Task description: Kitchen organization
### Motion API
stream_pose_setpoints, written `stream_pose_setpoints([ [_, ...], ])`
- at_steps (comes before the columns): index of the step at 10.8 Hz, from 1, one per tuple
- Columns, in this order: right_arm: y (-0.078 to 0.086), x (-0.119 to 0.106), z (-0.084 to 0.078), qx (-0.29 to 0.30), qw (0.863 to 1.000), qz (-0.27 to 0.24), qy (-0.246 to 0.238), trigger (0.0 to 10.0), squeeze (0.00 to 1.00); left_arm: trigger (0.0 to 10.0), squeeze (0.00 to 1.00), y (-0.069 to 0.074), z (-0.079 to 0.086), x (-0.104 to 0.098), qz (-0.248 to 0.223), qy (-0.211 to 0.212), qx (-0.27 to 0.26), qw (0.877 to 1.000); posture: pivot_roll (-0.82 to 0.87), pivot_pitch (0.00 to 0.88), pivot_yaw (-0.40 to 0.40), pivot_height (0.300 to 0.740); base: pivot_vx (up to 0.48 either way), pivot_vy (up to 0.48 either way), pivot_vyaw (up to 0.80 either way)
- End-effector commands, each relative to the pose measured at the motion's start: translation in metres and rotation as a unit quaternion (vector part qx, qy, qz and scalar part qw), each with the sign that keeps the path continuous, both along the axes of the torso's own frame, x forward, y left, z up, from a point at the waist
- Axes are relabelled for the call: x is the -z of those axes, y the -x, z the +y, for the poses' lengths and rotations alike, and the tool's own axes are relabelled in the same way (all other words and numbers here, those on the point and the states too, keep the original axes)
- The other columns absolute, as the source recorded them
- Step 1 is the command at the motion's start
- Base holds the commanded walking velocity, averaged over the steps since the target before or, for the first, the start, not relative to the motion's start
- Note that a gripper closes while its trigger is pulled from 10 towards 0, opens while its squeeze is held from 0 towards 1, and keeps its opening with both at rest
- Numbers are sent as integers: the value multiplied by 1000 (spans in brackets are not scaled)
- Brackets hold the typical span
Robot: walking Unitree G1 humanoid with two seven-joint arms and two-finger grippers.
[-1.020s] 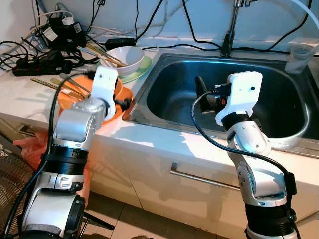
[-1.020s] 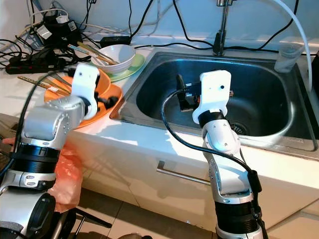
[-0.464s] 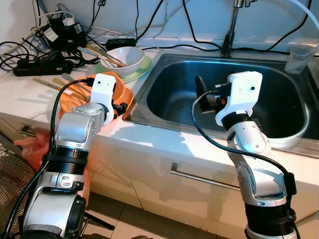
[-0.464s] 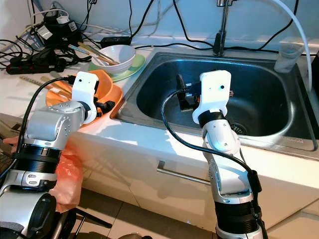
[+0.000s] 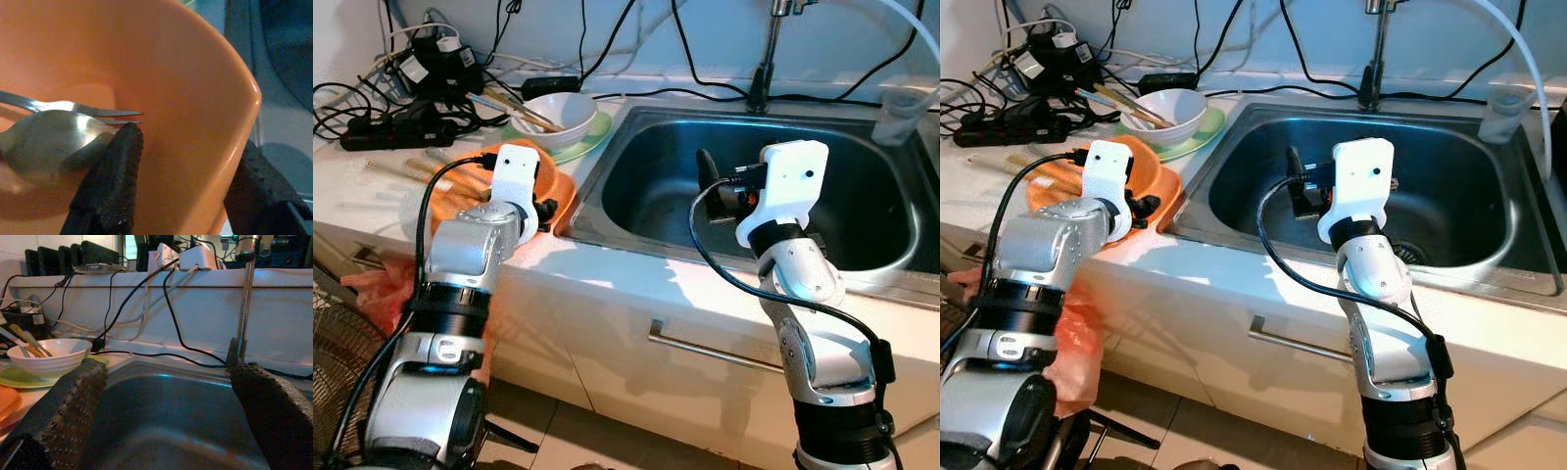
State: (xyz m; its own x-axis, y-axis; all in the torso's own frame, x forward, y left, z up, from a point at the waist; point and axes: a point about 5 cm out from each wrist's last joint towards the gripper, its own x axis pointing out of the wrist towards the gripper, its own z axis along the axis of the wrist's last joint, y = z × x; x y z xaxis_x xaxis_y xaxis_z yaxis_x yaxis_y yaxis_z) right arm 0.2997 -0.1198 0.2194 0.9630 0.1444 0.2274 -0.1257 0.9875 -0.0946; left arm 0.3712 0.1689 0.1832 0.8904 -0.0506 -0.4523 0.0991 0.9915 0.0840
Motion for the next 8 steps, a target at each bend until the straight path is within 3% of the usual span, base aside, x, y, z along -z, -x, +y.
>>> stream_pose_setpoints([
  [1, 0, -4, 3, -2, 1000, -9, -2, 10000, 0, 0, 0, -1, 2, 6, 16, 6, -13, 1000, 7, 0, 117, 740, 0, 0, 0],
  [4, 0, -5, 3, -1, 1000, -10, -2, 10000, 0, 0, 0, -8, 4, 10, 18, 23, -61, 998, 0, 0, 120, 740, 0, 0, 0],
  [8, 1, -4, 2, 3, 1000, -9, -3, 10000, 0, 0, 0, -13, 0, 14, 17, 2, -50, 999, -8, 0, 126, 740, 0, 0, 0],
])
